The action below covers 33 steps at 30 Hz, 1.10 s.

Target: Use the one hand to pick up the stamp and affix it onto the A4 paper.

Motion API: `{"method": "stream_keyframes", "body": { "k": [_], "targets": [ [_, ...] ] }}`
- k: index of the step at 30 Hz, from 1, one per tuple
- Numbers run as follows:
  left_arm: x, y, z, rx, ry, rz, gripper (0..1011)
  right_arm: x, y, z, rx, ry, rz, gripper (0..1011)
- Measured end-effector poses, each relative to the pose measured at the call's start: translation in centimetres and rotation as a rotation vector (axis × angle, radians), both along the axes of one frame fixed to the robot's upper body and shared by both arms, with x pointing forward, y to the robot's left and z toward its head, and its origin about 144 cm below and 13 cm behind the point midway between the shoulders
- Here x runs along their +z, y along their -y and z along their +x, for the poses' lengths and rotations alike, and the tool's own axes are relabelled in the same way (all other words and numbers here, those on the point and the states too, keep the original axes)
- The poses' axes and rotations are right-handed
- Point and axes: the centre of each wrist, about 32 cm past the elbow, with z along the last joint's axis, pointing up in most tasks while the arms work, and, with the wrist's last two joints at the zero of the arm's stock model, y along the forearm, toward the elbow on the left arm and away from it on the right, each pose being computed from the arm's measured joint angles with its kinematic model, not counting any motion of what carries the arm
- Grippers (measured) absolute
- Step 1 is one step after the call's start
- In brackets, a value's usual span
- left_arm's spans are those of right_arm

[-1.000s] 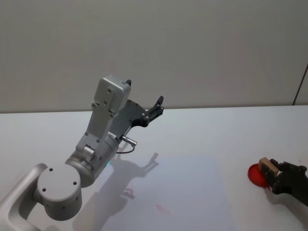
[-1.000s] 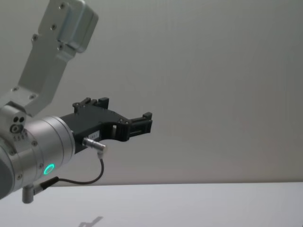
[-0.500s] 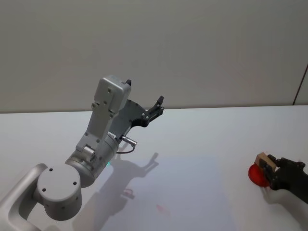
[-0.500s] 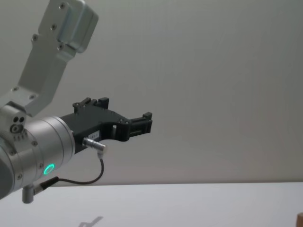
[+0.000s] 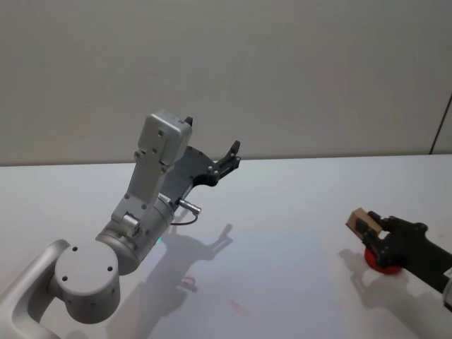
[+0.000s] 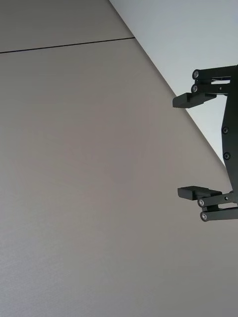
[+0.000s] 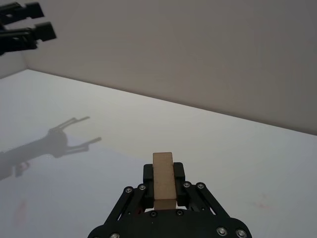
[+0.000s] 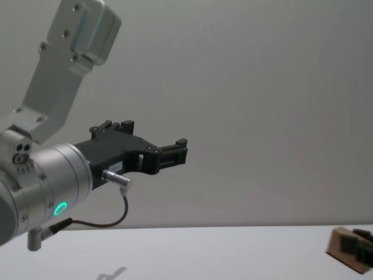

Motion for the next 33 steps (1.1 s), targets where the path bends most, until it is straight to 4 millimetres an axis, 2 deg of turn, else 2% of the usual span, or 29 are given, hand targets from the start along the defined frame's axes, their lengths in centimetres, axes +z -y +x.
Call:
{"method": "stream_keyframes", "body": {
  "k": [9, 19, 33],
  "targets": [
    [0.0, 0.0, 0.0, 0.000, 0.000, 0.000, 1001, 0.8, -2.6, -0.9, 0.100, 0.009, 0.051, 219],
    [0.0, 0.0, 0.0, 0.000, 0.000, 0.000, 1001, 0.2, -4.9, -1.6, 0.169, -0.001, 0.038, 219],
    [0.0, 0.0, 0.0, 0.000, 0.000, 0.000, 1001, -1.4, -6.3, -1.6, 0.201, -0.005, -0.025, 219]
  ]
}}
